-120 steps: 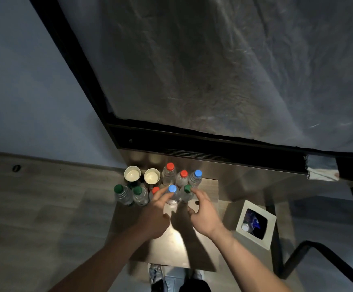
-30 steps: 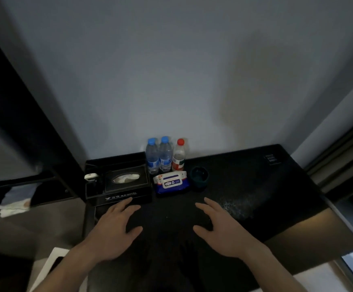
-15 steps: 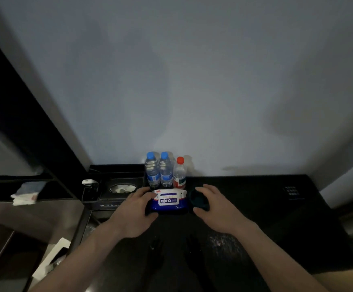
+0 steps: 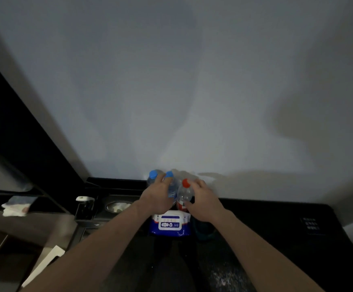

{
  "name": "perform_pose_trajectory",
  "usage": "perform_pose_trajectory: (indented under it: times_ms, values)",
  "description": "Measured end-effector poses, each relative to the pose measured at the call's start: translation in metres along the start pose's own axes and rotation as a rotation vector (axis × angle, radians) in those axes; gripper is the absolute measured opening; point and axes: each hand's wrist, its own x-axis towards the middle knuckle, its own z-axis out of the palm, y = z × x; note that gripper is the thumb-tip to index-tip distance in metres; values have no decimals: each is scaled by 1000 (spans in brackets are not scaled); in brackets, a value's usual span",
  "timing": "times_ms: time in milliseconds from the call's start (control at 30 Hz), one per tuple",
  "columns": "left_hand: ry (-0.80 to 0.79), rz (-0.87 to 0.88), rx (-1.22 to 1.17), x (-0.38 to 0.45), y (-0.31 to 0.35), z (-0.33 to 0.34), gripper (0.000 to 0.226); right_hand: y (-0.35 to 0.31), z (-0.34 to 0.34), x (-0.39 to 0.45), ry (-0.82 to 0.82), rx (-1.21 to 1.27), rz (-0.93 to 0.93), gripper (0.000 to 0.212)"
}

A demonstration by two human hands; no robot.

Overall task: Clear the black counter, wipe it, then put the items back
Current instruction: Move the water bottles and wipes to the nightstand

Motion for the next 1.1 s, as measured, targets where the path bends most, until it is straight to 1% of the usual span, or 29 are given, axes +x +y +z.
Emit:
perform_pose_trajectory:
  times_ms: [133,267,300,400,467,567,633,767,867,933,1000,1100]
  values:
    - [12,6,-18,35,-7,8,79,5,10,39,-25,-34,8,65]
    - [47,-3,-38,57,-15,18,70,14,26,61,-22,-17,-2,59]
    - [66,-12,-62,59,-17,22,63,16,30,63,-4,2,6,52]
    - [116,-21,-129,61,-20,28,40,20,39,66,80,33,22,19]
    - [142,-20,-158,58,-20,30,33,21,42,64,151,62,35,11]
    - [201,11,-204,43,-19,31,32,21,36,52,249,164,28,15]
    - [256,21,-259,24,-14,27,34,17,23,36,321,214,-26,20]
    - [428,38,-394,-28,5,10,35,4,-5,-15,409,320,-130,23]
    - [495,64,-455,-77,22,-7,39,2,-13,-55,472,325,-182,24]
    - [517,69,-470,-113,32,-16,39,0,-14,-79,436,374,-166,30]
    - [549,62,-456,-151,39,-22,37,-7,-15,-104,353,400,-156,34]
    - [579,2,-423,-206,44,-20,36,-21,-11,-142,225,390,-162,33]
